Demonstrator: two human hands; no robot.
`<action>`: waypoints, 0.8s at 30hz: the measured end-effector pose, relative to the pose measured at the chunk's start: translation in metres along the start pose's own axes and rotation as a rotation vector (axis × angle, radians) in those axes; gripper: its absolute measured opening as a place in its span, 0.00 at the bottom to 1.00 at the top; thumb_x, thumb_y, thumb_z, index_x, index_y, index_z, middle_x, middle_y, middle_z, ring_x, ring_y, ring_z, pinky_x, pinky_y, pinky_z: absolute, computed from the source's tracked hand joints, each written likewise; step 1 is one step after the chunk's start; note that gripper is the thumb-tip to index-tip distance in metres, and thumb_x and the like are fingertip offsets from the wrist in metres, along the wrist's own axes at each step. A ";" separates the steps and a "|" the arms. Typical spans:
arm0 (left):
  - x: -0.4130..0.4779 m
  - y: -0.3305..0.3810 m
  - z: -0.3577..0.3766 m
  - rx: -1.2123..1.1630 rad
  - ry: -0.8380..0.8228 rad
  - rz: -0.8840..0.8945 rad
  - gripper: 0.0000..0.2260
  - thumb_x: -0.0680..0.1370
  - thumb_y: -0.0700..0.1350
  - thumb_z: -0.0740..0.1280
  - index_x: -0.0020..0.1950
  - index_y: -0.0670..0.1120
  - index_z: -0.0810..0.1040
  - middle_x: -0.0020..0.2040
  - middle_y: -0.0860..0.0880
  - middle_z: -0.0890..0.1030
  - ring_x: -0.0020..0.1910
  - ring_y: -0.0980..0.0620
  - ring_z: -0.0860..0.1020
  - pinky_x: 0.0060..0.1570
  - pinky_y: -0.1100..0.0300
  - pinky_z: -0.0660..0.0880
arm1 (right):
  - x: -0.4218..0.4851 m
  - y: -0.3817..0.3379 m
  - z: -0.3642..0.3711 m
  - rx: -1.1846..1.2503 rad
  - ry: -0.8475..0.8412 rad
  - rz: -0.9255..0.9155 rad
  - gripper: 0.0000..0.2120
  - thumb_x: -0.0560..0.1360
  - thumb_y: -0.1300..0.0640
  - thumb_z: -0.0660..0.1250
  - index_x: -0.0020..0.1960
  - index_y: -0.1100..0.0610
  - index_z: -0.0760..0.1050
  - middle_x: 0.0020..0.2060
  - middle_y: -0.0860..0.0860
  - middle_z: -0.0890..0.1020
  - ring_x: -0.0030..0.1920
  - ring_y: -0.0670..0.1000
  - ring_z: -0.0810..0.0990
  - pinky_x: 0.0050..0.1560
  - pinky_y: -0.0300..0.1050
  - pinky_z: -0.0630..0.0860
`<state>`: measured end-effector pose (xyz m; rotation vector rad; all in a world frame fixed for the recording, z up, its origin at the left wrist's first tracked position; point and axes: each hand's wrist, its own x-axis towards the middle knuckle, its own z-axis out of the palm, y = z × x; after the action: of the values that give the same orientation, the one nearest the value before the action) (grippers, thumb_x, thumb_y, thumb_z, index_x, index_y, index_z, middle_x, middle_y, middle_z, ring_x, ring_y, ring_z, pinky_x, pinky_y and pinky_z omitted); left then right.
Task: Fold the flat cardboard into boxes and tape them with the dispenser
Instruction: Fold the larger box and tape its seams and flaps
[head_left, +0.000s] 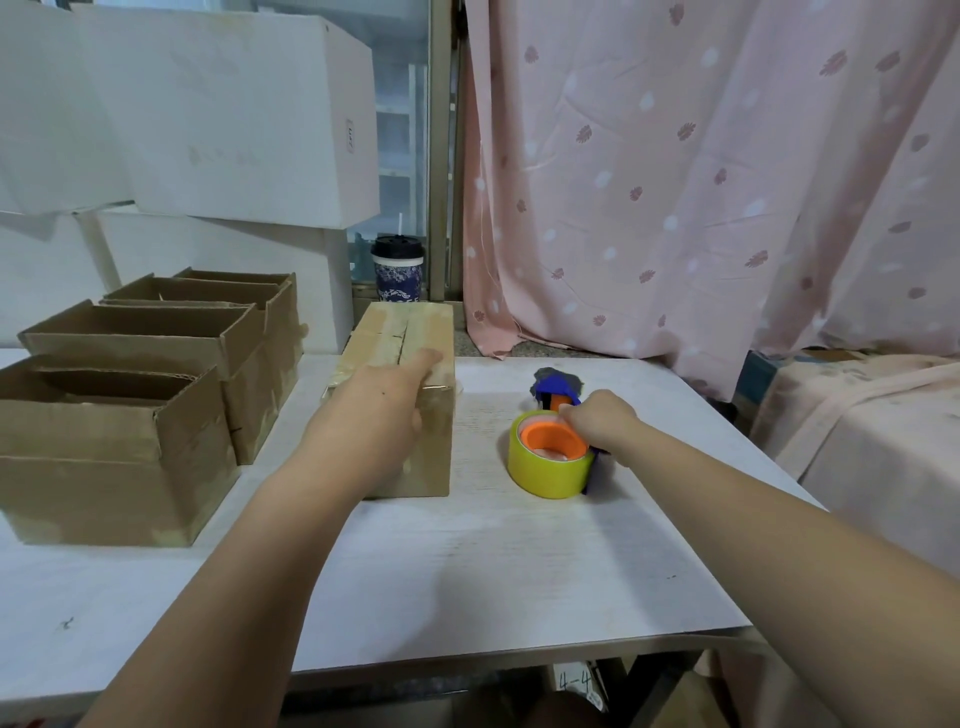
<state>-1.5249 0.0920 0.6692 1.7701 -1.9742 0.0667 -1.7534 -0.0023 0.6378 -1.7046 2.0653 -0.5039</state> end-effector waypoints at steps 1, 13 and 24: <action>-0.001 0.001 0.000 -0.014 0.010 -0.017 0.21 0.78 0.39 0.61 0.67 0.56 0.65 0.47 0.49 0.74 0.43 0.48 0.74 0.42 0.52 0.78 | -0.002 0.000 0.001 0.053 0.098 -0.059 0.17 0.80 0.49 0.59 0.60 0.62 0.70 0.54 0.59 0.72 0.57 0.60 0.73 0.50 0.45 0.71; -0.005 0.004 0.003 -0.042 0.079 -0.007 0.10 0.76 0.41 0.64 0.57 0.49 0.72 0.47 0.47 0.80 0.44 0.43 0.77 0.42 0.52 0.75 | -0.112 -0.070 0.083 0.852 0.182 -0.545 0.21 0.83 0.58 0.54 0.75 0.54 0.62 0.70 0.45 0.70 0.64 0.32 0.64 0.60 0.20 0.58; -0.001 0.004 -0.003 -0.054 0.034 -0.034 0.10 0.77 0.42 0.64 0.57 0.50 0.73 0.48 0.46 0.79 0.44 0.47 0.73 0.43 0.53 0.76 | -0.110 -0.063 0.095 0.840 0.011 -0.532 0.26 0.82 0.47 0.53 0.78 0.46 0.50 0.73 0.40 0.63 0.71 0.39 0.61 0.66 0.32 0.59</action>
<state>-1.5274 0.0950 0.6727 1.7557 -1.9039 0.0316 -1.6323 0.0924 0.5992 -1.6430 1.0822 -1.3132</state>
